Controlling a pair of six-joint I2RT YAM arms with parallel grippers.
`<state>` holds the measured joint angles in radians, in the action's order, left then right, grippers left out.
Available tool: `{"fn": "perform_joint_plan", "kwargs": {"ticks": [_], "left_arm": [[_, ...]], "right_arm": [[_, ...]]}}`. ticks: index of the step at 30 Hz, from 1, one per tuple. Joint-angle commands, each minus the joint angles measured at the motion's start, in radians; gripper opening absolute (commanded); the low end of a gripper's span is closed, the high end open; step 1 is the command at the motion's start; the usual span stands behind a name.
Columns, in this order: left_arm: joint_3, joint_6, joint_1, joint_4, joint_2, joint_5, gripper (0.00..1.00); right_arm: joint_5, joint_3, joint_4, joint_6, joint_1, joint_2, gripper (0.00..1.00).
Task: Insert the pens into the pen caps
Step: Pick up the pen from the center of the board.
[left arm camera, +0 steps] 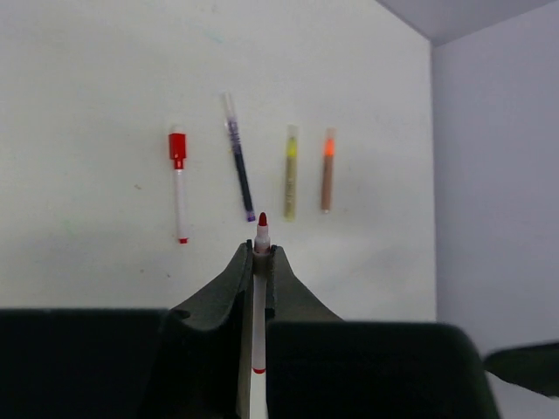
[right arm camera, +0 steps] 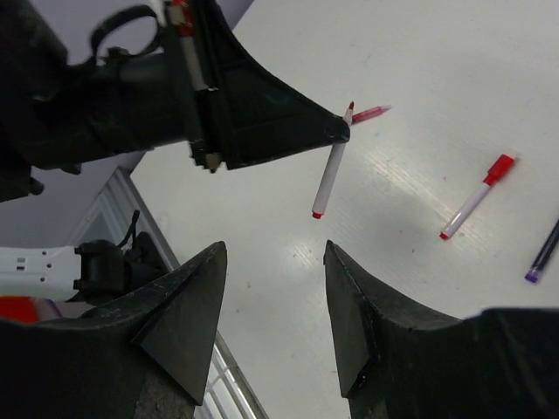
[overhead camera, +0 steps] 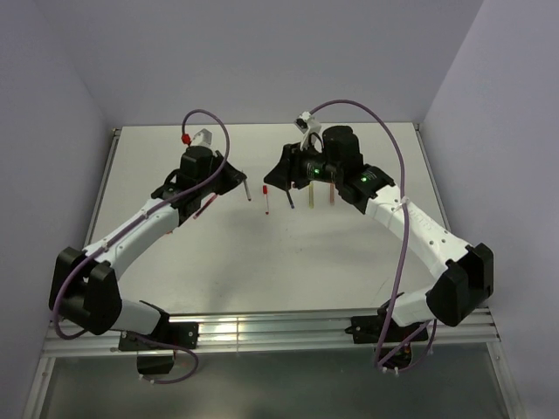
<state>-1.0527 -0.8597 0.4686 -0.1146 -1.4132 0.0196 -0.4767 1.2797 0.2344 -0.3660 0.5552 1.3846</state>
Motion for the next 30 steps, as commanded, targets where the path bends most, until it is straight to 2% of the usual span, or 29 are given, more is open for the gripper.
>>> {"fn": "perform_joint_plan", "kwargs": {"ticks": [1,3,13,24,30], "left_arm": [[0.039,-0.047,0.005,0.105,0.088,0.054,0.00],[0.045,-0.048,0.008,0.153,0.115,0.069,0.00],[0.019,-0.062,0.034,0.188,0.158,0.082,0.00],[-0.007,-0.056,0.070,0.217,0.149,0.083,0.00],[-0.006,-0.058,0.082,0.227,0.149,0.077,0.00]], "right_arm": [[-0.094,-0.013,-0.135,-0.045,-0.011,0.025,0.57],[-0.111,-0.008,-0.150,-0.063,-0.011,0.042,0.57],[-0.143,0.001,-0.214,-0.113,-0.011,0.131,0.57],[-0.175,0.006,-0.260,-0.162,-0.005,0.182,0.57],[-0.181,0.001,-0.273,-0.182,0.002,0.194,0.53]]}}
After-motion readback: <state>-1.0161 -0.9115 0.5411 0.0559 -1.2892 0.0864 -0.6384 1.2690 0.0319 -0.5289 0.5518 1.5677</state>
